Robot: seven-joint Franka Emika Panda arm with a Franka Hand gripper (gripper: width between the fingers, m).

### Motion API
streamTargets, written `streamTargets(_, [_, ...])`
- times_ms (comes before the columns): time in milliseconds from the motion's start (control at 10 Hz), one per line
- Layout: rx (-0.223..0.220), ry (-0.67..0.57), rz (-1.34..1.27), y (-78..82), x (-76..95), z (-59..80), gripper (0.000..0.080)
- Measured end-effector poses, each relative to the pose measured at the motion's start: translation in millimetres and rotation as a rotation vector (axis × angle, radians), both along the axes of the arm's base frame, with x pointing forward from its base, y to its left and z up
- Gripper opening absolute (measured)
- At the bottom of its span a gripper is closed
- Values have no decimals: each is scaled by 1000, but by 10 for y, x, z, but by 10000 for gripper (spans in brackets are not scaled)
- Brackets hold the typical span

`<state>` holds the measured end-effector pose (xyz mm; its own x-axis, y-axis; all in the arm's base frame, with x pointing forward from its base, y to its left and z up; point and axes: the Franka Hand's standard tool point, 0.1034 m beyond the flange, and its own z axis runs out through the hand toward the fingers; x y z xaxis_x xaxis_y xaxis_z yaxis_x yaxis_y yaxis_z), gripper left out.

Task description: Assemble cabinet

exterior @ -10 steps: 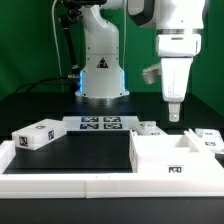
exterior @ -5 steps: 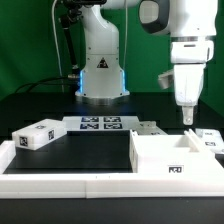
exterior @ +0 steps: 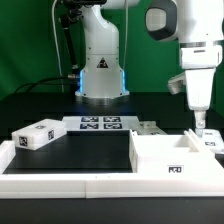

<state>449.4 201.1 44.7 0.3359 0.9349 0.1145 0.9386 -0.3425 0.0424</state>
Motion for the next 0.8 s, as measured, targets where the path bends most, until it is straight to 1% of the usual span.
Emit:
streamTargets(100, [2,7,8,33,-21,-63,797])
streamTargets(400, [7,37,4,60,-52,-280,797])
streamTargets(500, [9,42,7,95,-51,-324,797])
streamTargets(600, [11,42,6,144,-52,-333,797])
streamTargets(800, [12,39,7,157,-33,-328,797])
